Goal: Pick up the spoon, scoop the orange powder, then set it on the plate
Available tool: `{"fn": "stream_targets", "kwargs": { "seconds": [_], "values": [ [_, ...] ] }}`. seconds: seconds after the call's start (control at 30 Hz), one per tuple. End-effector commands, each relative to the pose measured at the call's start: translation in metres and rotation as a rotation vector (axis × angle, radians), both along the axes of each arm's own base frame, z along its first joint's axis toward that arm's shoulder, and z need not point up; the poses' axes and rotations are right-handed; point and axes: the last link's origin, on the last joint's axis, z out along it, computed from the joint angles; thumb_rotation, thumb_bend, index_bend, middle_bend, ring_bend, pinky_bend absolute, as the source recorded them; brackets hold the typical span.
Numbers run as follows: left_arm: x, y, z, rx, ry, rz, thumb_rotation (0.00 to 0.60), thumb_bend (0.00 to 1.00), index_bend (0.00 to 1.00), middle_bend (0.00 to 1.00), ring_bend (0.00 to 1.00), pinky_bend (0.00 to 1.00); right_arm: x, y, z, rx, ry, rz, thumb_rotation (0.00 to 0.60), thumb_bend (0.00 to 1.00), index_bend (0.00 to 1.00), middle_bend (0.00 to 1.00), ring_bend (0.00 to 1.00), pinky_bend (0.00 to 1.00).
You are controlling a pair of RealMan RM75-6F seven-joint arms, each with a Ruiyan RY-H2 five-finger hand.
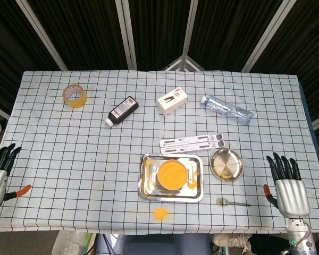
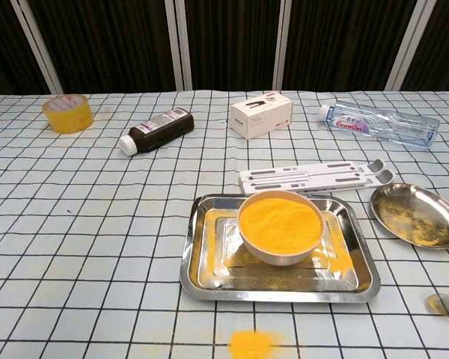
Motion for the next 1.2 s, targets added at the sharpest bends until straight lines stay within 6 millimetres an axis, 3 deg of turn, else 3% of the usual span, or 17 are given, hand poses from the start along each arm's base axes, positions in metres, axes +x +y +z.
{"fn": "stream_targets", "kwargs": {
  "seconds": [0.03, 0.23, 0.47, 0.57, 1.2],
  "values": [
    [0.0, 0.0, 0.0, -0.001, 0.001, -0.002, 0.6, 0.0, 0.0, 0.0, 0.0, 0.0, 0.0, 0.0, 0.0, -0.001, 0.001, 0.0, 0.6, 0.44, 0.0, 0.0, 0.0, 0.0],
    [0.002, 0.001, 0.001, 0.008, -0.005, -0.008, 0.6, 0.0, 0.0, 0.0, 0.0, 0.0, 0.001, 0.004, -0.006, 0.025, 0.0, -0.001, 0.6, 0.44, 0.03, 0.0, 0.0, 0.0],
    [0.001, 0.002, 0.003, 0.026, -0.009, -0.018, 0.6, 0.0, 0.0, 0.0, 0.0, 0.0, 0.003, 0.019, -0.029, 0.131, 0.02, -0.014, 0.6, 0.44, 0.4, 0.05, 0.0, 0.0],
    [0.001, 0.002, 0.004, 0.029, -0.011, -0.018, 0.6, 0.0, 0.0, 0.0, 0.0, 0.0, 0.004, 0.025, -0.042, 0.183, 0.011, -0.034, 0.6, 0.44, 0.46, 0.08, 0.0, 0.0],
    [0.002, 0.002, 0.003, 0.021, -0.018, -0.027, 0.6, 0.0, 0.0, 0.0, 0.0, 0.0, -0.016, 0.032, -0.087, 0.264, 0.114, -0.083, 0.6, 0.44, 0.49, 0.1, 0.0, 0.0]
  ]
}}
